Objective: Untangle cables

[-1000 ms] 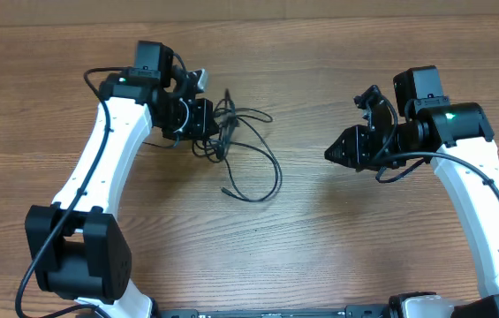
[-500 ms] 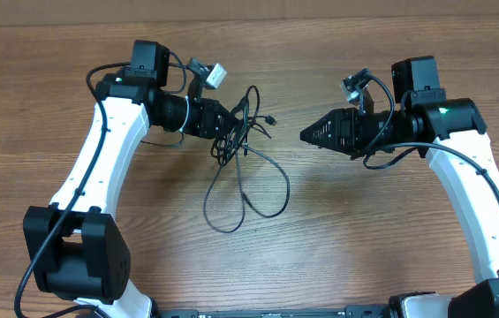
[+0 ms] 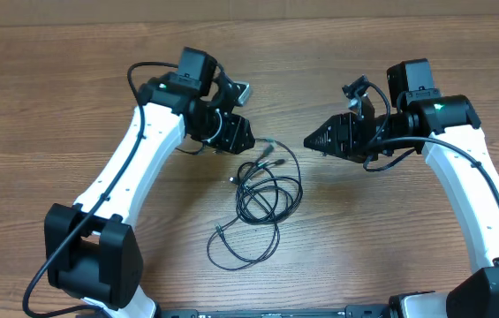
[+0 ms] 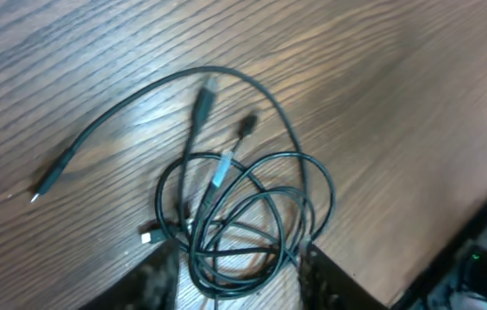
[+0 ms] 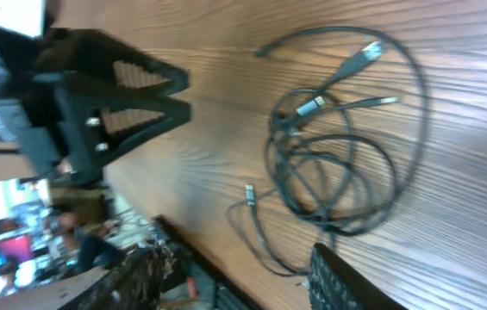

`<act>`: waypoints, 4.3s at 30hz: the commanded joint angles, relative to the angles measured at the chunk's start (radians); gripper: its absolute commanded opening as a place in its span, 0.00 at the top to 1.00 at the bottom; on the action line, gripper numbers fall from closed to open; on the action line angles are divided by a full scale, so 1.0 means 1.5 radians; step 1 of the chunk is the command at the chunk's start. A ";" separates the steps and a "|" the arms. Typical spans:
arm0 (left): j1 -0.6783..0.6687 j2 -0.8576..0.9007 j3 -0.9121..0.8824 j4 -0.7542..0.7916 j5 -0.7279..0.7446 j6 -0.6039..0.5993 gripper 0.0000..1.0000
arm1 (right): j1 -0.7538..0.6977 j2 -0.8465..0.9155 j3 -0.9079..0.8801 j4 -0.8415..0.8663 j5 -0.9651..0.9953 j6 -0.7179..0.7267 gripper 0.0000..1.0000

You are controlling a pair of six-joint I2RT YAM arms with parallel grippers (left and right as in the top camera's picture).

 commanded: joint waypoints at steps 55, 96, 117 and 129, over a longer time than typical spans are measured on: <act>-0.167 -0.006 -0.308 0.202 -0.002 -0.051 0.74 | 0.160 0.008 -0.373 0.329 0.223 0.431 0.68; -0.187 0.037 -0.316 0.197 -0.036 -0.108 0.78 | 0.202 0.008 -0.375 0.358 0.244 0.466 0.68; -0.187 0.037 -0.316 0.201 -0.038 -0.108 0.76 | 0.202 0.008 -0.441 0.430 0.211 0.486 0.67; -0.186 0.026 -0.278 0.190 -0.030 -0.089 0.96 | 0.202 0.008 -0.448 0.448 0.206 0.485 0.67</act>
